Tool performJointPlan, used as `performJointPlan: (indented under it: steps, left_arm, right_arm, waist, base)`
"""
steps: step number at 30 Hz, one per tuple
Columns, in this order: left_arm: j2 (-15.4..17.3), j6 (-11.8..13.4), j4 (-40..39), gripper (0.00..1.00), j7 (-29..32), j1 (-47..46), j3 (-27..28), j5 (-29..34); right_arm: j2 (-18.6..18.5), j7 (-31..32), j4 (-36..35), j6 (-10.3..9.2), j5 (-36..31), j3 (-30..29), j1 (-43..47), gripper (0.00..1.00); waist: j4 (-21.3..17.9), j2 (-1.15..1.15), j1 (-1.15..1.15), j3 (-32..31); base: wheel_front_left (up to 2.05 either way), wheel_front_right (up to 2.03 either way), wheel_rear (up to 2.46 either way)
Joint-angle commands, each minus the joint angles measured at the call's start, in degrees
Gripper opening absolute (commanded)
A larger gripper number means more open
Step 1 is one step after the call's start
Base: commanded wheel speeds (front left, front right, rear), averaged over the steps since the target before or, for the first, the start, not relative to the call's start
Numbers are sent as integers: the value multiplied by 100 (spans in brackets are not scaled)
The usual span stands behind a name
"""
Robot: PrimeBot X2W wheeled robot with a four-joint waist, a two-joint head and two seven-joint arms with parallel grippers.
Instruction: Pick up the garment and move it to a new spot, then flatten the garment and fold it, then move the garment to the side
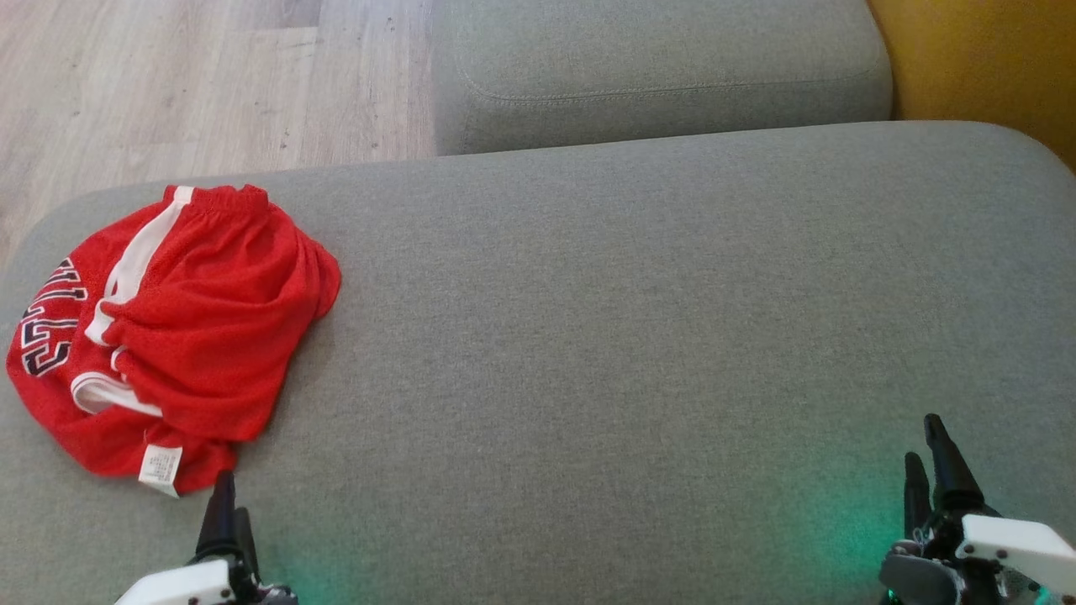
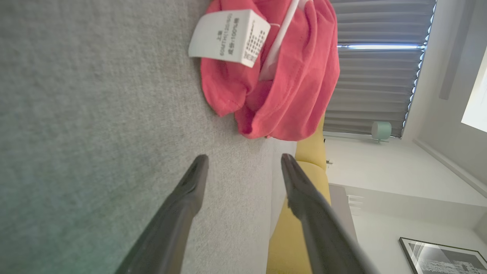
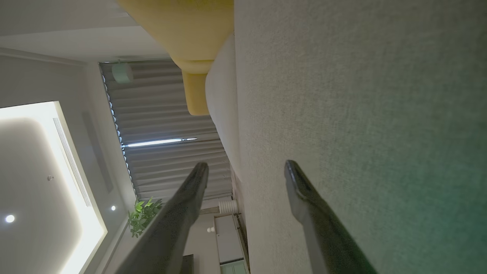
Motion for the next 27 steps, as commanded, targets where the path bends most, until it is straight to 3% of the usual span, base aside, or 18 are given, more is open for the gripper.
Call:
performJointPlan:
  steps: [1,13,27]
  left_arm:
    - [42,-4,-198,100,-43,-246,-44,77]
    - [48,-2,-368,100,-248,-234,-30,852]
    - [56,304,-716,100,-486,-144,-293,2227]
  right_arm:
    - [-32,-67,-212,4,-97,40,-240,100]
    - [-38,-270,-289,8,-913,96,-220,100]
    - [-46,-506,-460,13,-2235,283,-152,100]
  waist:
    - [2,0,0,-7]
    - [28,0,0,-56]
    - [64,0,0,-127]
  base:
    - [0,0,0]
    - [0,0,0]
    - [0,0,0]
